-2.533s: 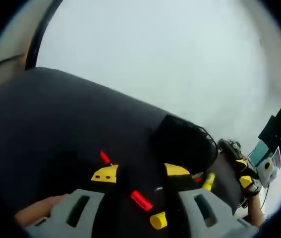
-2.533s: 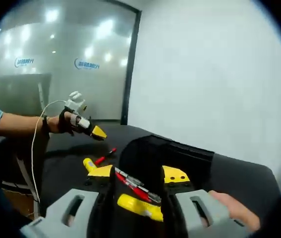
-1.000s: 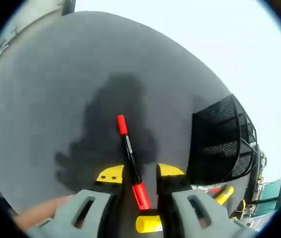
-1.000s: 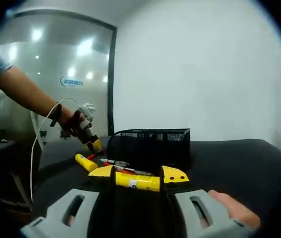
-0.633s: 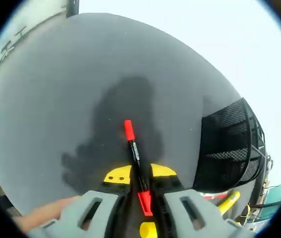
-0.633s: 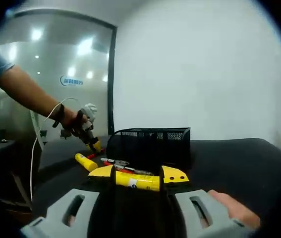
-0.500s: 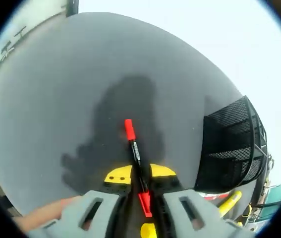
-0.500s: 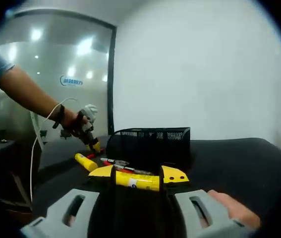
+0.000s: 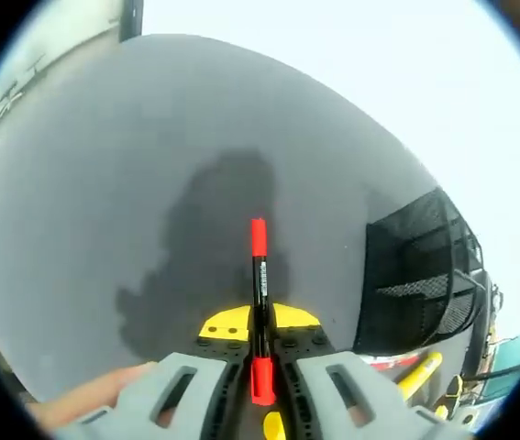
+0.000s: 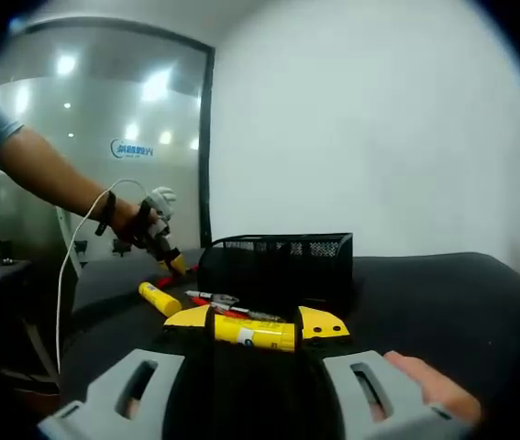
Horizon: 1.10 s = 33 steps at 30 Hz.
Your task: Pick up pens and glue sticks and place them into the holder.
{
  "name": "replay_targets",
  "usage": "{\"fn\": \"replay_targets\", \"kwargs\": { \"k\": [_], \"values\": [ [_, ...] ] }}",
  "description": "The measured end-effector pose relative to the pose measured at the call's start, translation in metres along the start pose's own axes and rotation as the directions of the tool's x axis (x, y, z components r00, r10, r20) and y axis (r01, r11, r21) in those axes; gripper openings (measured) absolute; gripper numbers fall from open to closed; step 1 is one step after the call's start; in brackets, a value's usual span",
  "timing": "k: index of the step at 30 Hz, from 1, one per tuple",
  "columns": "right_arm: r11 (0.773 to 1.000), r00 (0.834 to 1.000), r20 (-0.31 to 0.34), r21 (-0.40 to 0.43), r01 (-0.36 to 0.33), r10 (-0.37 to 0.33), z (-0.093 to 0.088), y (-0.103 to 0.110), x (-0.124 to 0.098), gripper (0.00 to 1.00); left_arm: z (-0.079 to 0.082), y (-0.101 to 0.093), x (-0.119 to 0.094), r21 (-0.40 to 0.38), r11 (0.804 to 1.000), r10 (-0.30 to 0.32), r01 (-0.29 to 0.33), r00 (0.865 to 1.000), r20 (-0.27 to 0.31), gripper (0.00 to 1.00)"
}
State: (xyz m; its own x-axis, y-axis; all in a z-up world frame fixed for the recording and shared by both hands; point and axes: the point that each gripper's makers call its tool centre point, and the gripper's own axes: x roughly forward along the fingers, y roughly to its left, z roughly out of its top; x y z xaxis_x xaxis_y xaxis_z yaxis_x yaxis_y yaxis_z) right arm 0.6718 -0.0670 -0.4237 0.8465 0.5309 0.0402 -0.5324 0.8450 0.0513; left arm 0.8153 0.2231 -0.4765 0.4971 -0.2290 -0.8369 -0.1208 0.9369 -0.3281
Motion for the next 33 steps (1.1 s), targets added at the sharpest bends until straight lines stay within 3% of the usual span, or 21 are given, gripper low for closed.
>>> {"fn": "replay_targets", "kwargs": {
  "k": [4, 7, 9, 12, 15, 17, 18, 20, 21, 22, 24, 26, 28, 31, 33],
  "values": [
    [1.000, 1.000, 0.004, 0.013, 0.004, -0.004, 0.001, -0.001, -0.001, 0.31, 0.014, -0.010, -0.015, 0.015, 0.997, -0.078, 0.077, 0.992, 0.096, 0.08],
    [1.000, 1.000, 0.006, 0.024, 0.008, -0.008, 0.001, -0.002, -0.002, 0.31, 0.023, -0.017, -0.026, 0.069, 0.990, -0.133, 0.123, 0.978, 0.161, 0.08],
    [0.999, 1.000, 0.008, 0.032, 0.011, -0.011, 0.002, -0.003, -0.002, 0.31, 0.028, -0.025, -0.035, 0.094, 0.979, -0.195, 0.179, 0.959, 0.205, 0.08],
    [0.999, 1.000, 0.011, 0.047, 0.015, -0.016, 0.002, -0.005, -0.003, 0.31, 0.030, -0.041, -0.053, 0.157, 0.953, -0.295, 0.260, 0.917, 0.268, 0.08],
    [0.998, 1.000, 0.013, 0.061, 0.019, -0.020, 0.002, -0.007, -0.003, 0.30, 0.028, -0.053, -0.069, 0.217, 0.930, -0.353, 0.297, 0.885, 0.304, 0.07],
    [0.997, 1.000, 0.015, 0.071, 0.022, -0.023, 0.002, -0.007, -0.003, 0.30, 0.026, -0.065, -0.081, 0.260, 0.908, -0.403, 0.328, 0.854, 0.328, 0.07],
    [0.997, 1.000, 0.014, 0.075, 0.025, -0.026, 0.002, -0.008, -0.003, 0.30, 0.025, -0.068, -0.085, 0.272, 0.902, -0.414, 0.334, 0.848, 0.331, 0.07],
    [0.996, 0.999, 0.014, 0.084, 0.028, -0.029, 0.003, -0.009, -0.003, 0.30, 0.021, -0.078, -0.097, 0.336, 0.879, -0.452, 0.339, 0.818, 0.357, 0.07],
    [0.996, 0.999, 0.013, 0.086, 0.030, -0.031, 0.002, -0.010, -0.003, 0.30, 0.018, -0.081, -0.101, 0.364, 0.871, -0.458, 0.331, 0.813, 0.358, 0.07],
    [0.996, 0.999, 0.011, 0.087, 0.032, -0.033, 0.002, -0.010, -0.002, 0.30, 0.015, -0.087, -0.106, 0.395, 0.857, -0.477, 0.331, 0.799, 0.365, 0.07],
    [0.995, 0.999, 0.005, 0.088, 0.037, -0.038, 0.001, -0.010, -0.002, 0.30, 0.008, -0.092, -0.109, 0.424, 0.850, -0.477, 0.313, 0.797, 0.369, 0.07],
    [0.996, 0.999, -0.003, 0.086, 0.038, -0.038, 0.000, -0.010, -0.002, 0.30, 0.001, -0.102, -0.114, 0.485, 0.822, -0.504, 0.298, 0.777, 0.377, 0.07],
    [0.995, 0.999, -0.009, 0.091, 0.036, -0.035, -0.001, -0.009, -0.001, 0.30, -0.009, -0.110, -0.118, 0.504, 0.808, -0.522, 0.304, 0.767, 0.374, 0.07],
    [0.994, 0.999, -0.027, 0.095, 0.047, -0.044, -0.004, -0.011, 0.000, 0.29, -0.026, -0.123, -0.127, 0.528, 0.783, -0.564, 0.328, 0.734, 0.379, 0.07],
    [0.992, 0.998, -0.040, 0.110, 0.055, -0.051, -0.006, -0.014, 0.000, 0.29, -0.036, -0.130, -0.133, 0.545, 0.766, -0.592, 0.341, 0.703, 0.394, 0.07]
  ]
}}
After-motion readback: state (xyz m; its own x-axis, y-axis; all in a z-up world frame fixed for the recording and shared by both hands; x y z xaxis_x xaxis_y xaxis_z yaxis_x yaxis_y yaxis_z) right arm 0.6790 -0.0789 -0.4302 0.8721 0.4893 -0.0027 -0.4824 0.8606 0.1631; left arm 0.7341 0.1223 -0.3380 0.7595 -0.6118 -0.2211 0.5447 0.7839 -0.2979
